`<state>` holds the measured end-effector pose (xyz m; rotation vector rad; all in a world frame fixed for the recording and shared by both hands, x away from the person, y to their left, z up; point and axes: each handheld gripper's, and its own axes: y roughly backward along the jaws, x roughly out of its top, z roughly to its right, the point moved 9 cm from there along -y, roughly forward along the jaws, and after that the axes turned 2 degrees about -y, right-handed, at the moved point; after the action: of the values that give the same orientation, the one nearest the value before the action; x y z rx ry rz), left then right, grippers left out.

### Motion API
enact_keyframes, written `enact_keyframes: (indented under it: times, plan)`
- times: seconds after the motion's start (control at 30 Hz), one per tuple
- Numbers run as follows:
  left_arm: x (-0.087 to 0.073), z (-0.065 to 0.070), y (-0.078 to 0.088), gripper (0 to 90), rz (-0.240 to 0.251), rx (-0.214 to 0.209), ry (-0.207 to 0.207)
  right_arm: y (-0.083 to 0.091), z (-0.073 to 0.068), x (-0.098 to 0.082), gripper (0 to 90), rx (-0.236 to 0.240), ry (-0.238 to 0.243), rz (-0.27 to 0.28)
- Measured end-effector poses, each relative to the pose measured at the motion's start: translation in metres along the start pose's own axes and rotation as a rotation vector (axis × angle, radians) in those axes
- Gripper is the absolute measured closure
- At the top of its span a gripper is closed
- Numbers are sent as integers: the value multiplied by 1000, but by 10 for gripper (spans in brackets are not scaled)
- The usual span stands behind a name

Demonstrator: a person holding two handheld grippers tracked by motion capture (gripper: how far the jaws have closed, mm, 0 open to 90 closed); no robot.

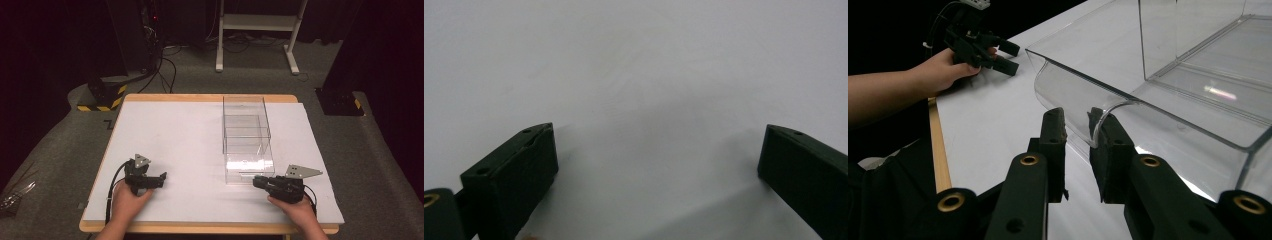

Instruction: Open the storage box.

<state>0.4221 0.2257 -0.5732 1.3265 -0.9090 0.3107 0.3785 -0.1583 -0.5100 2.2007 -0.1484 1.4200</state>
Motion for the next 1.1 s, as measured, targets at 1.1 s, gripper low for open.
enact_keyframes:
  times: [1.1]
  plan:
    - [0, 0, 0, 29, -1, 1, -3, 10, -12, -11, 764, 17, 2, 28]
